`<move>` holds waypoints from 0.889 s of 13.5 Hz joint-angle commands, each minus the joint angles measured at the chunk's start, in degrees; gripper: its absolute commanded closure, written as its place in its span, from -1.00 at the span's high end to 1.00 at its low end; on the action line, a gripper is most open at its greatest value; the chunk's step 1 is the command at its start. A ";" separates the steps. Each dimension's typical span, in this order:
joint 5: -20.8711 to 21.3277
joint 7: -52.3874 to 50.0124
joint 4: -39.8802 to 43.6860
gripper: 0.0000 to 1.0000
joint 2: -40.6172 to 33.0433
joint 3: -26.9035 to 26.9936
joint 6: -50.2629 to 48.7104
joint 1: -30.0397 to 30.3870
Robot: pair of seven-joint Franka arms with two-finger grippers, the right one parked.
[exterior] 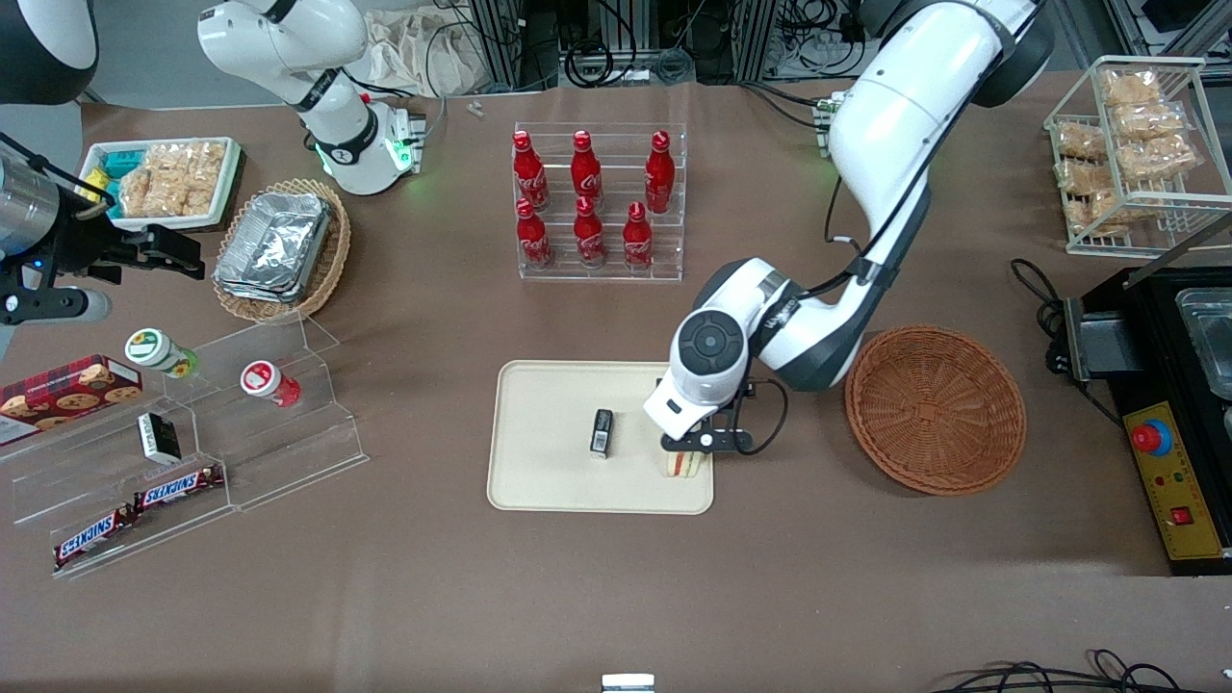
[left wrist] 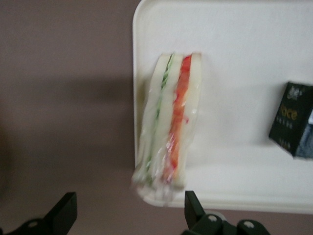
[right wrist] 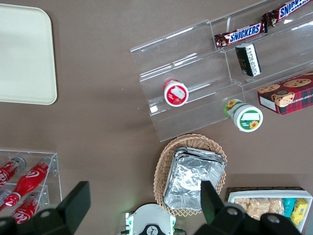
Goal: Place sandwich from basket to tray
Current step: 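Open the left gripper and release the sandwich on the tray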
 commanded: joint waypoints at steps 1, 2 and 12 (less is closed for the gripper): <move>-5.77 7.05 2.43 0.98 -4.62 0.02 -10.82 3.21; -7.18 8.81 2.34 0.98 -6.90 -0.15 -13.39 5.23; -4.23 20.69 1.81 0.98 -21.85 0.28 -30.19 20.88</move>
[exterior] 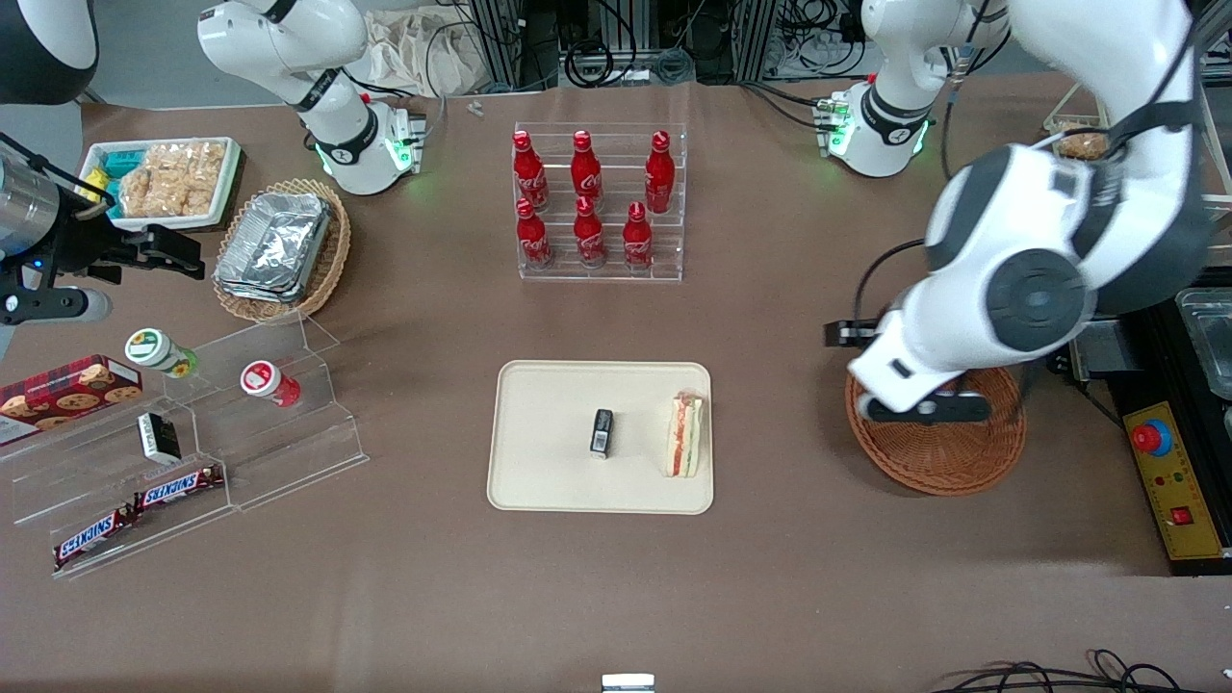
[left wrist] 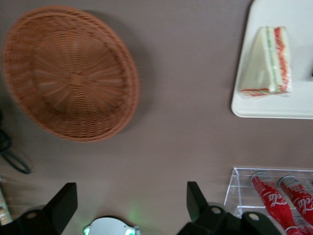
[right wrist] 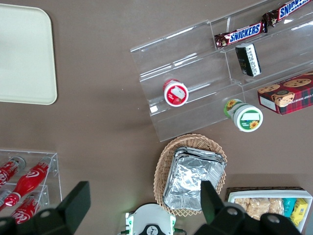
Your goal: Place sandwich from basket to tray
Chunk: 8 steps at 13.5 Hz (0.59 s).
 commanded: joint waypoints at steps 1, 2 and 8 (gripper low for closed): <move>4.24 1.90 -1.46 0.98 -2.82 -0.33 -1.87 3.42; 7.49 1.64 -1.37 0.98 -2.91 -0.33 -1.87 3.51; 7.10 9.35 -0.93 0.98 -2.30 -0.33 -1.61 10.98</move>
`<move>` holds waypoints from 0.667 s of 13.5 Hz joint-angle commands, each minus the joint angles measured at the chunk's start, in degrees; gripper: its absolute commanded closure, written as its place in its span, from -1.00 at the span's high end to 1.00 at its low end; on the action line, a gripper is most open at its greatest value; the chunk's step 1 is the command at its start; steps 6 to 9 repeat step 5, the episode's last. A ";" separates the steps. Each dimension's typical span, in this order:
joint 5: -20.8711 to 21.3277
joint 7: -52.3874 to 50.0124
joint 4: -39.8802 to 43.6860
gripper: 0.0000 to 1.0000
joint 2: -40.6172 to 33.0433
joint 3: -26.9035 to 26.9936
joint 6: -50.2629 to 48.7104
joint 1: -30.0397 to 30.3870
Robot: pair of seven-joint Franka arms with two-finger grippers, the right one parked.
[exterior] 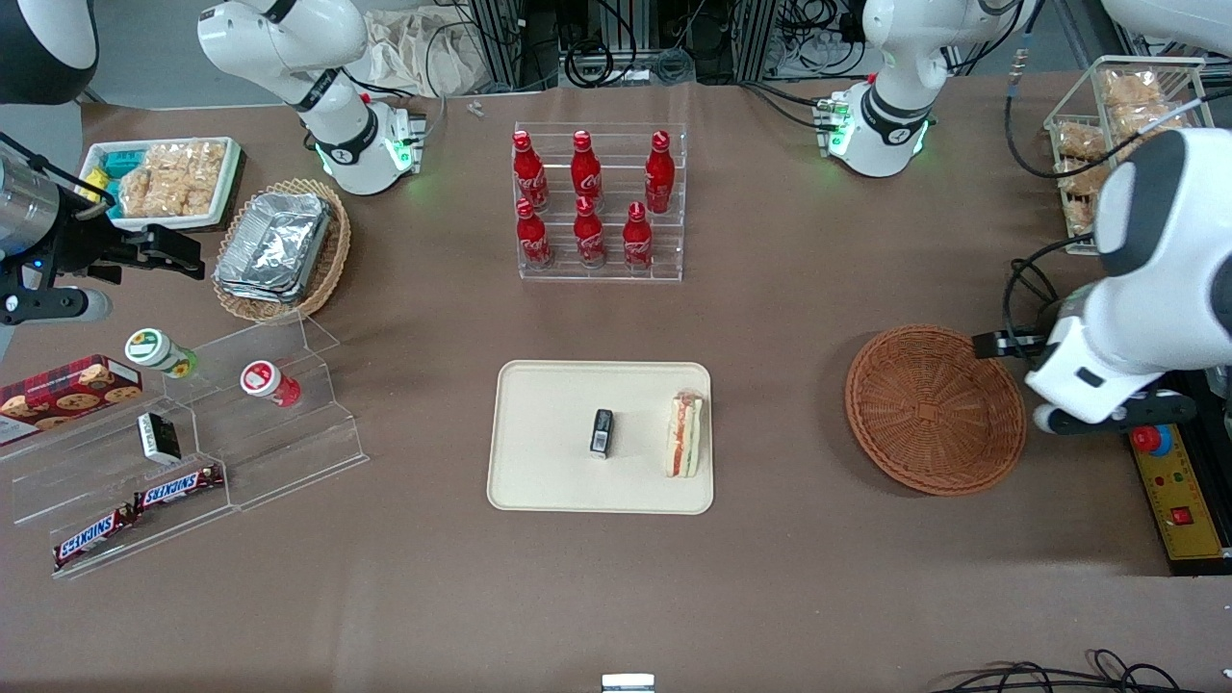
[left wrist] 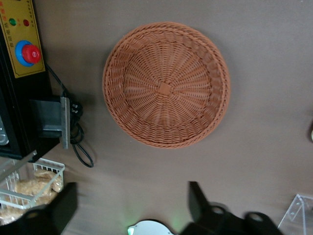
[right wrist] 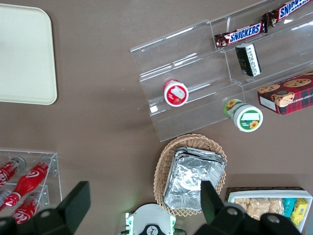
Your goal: Place sandwich from basket to tray
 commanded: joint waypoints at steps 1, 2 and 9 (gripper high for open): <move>-2.18 3.08 -0.37 0.98 -0.61 -0.60 -0.11 2.00; -3.76 3.26 -0.37 0.98 -0.61 -0.60 -0.20 2.62; -5.88 3.43 -0.37 0.98 -0.78 -0.69 -0.11 3.41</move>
